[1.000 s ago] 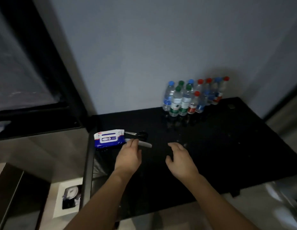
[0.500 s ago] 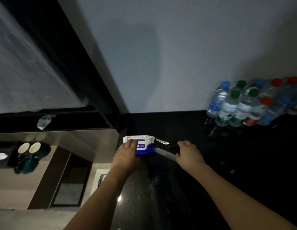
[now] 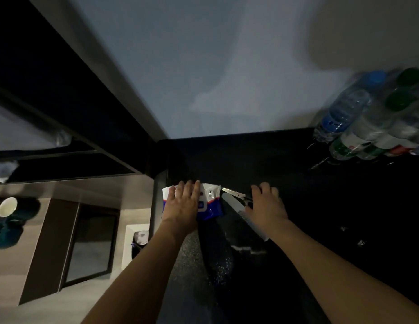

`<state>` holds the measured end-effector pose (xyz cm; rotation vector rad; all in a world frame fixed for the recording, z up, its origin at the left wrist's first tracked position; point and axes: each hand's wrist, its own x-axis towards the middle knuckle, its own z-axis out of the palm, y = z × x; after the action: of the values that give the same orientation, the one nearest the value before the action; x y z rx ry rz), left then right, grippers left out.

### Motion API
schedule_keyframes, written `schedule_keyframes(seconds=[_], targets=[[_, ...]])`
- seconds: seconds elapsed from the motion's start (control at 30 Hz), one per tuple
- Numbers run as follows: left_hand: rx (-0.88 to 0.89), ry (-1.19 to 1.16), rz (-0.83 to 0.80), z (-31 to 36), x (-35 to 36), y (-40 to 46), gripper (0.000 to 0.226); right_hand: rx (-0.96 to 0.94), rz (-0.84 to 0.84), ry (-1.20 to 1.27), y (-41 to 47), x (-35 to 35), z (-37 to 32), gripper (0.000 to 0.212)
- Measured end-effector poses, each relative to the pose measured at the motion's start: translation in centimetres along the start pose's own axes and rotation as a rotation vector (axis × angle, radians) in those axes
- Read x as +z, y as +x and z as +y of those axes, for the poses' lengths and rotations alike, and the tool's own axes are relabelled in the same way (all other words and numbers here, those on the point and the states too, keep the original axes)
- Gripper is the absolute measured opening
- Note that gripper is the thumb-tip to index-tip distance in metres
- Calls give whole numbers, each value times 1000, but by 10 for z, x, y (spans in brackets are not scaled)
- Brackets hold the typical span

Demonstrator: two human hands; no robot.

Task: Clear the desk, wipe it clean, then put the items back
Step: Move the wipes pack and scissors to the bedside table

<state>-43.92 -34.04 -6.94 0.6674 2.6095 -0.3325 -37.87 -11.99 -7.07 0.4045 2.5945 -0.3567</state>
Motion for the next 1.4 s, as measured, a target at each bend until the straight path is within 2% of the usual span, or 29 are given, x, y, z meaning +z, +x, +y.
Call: schedule_keyframes(seconds=[0.17, 0.4, 0.67, 0.87, 1.07, 1.23, 1.4], targets=[[49, -13, 22, -7, -2, 6, 115, 69, -3, 46, 7, -7, -1, 62], [53, -28, 90, 1, -6, 1, 98, 180, -8, 173, 11, -16, 8, 61], [3, 7, 225, 25, -30, -64, 87, 162, 93, 313, -40, -43, 4, 53], [-218, -22, 382, 26, -47, -153, 79, -133, 163, 378, -105, -64, -34, 47], [-480, -109, 393, -9, -23, -269, 87, -435, 118, 358, -172, -63, -117, 45], [-787, -233, 398, -49, 18, -378, 75, -666, 90, 310, -245, -29, -202, 44], [-967, -361, 403, -86, 75, -498, 71, -840, 10, 204, -330, 35, -299, 42]])
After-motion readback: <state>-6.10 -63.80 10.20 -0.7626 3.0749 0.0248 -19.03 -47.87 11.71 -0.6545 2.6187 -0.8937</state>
